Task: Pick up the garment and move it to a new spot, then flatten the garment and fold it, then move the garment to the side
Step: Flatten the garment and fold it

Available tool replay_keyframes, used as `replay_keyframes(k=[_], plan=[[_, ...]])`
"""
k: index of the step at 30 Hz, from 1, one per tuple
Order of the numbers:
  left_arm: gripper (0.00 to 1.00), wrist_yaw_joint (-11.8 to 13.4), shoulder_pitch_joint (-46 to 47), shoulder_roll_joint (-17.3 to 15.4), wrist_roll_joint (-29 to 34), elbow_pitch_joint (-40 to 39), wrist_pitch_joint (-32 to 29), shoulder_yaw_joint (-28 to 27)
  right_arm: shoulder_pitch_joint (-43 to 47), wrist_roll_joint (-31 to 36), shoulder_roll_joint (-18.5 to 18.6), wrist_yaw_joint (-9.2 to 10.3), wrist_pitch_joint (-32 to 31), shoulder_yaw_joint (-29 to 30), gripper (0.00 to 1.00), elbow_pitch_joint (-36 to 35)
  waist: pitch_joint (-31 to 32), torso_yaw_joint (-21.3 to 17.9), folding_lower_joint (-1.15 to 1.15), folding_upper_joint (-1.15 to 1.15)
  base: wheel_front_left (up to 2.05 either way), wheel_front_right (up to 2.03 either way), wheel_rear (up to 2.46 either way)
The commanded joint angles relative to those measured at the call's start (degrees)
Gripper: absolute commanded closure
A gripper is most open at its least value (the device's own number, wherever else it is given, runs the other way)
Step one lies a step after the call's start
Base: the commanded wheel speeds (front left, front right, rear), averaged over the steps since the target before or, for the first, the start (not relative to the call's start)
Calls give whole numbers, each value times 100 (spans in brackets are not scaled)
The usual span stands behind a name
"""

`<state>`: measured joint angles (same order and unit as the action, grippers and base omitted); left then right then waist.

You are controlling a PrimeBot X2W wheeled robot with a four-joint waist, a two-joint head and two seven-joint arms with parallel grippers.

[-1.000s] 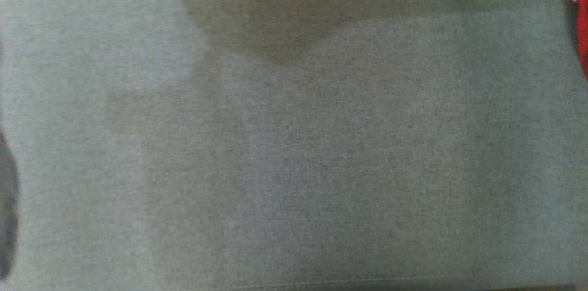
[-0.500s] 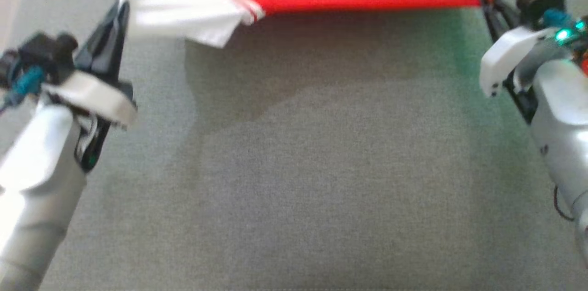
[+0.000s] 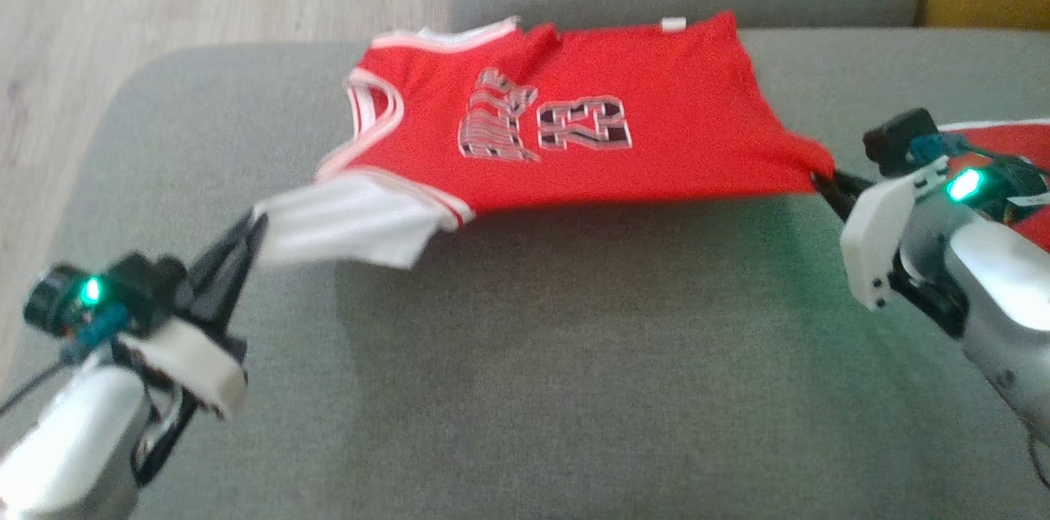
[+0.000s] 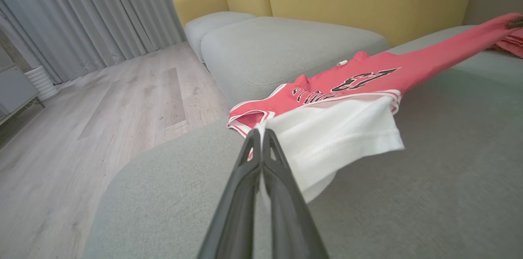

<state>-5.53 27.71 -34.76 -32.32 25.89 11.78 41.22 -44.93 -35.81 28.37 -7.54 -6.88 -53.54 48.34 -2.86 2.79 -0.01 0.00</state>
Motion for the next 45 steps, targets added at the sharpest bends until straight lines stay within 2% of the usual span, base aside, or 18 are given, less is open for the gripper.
replay_keyframes(k=[1, 9, 15, 17, 22, 28, 37, 45], plan=[[100, 61, 182, -344, 36, -151, 2, -227, 14, -119, 229, 5, -58, -35, 100, -146, 204, -41, 1, 0, 0, 0, 0], [100, 320, -643, -793, -10, -1111, -375, -63, 393, -1635, 1287, 5, -1090, -835, 100, -1630, 552, -74, 1, 0, 0, 0, 0], [100, 481, -1139, -1168, -112, -1971, -776, 36, 641, -2239, 1758, 5, -1281, -1032, 100, -2323, 600, -60, 1, 0, 0, 0, 0], [100, 548, -1161, -1219, -122, -2108, -843, 19, 659, -2275, 1802, 5, -1246, -1039, 100, -2372, 568, -59, 1, 0, 0, 0, 0], [100, 616, -1011, -1209, -97, -2233, -1006, 10, 602, -2312, 1797, 5, -1129, -987, 100, -2368, 409, -53, 1, 0, 0, 0, 0], [100, 477, -493, -1121, -45, -1993, -1218, -2, 318, -2296, 1664, 5, -1010, -856, 100, -2250, 38, -100, 1, 0, 0, 0, 0], [100, 22, 800, -799, 130, -968, -2054, 276, -274, -2128, 1304, 5, -1013, -781, 100, -1825, -645, -168, 1, 0, 0, 0, 0], [100, -140, 1629, -533, 266, -74, -2060, 514, -589, -2037, 941, 5, -963, -896, 100, -1461, -921, -272, 1, 0, 0, 0, 0]])
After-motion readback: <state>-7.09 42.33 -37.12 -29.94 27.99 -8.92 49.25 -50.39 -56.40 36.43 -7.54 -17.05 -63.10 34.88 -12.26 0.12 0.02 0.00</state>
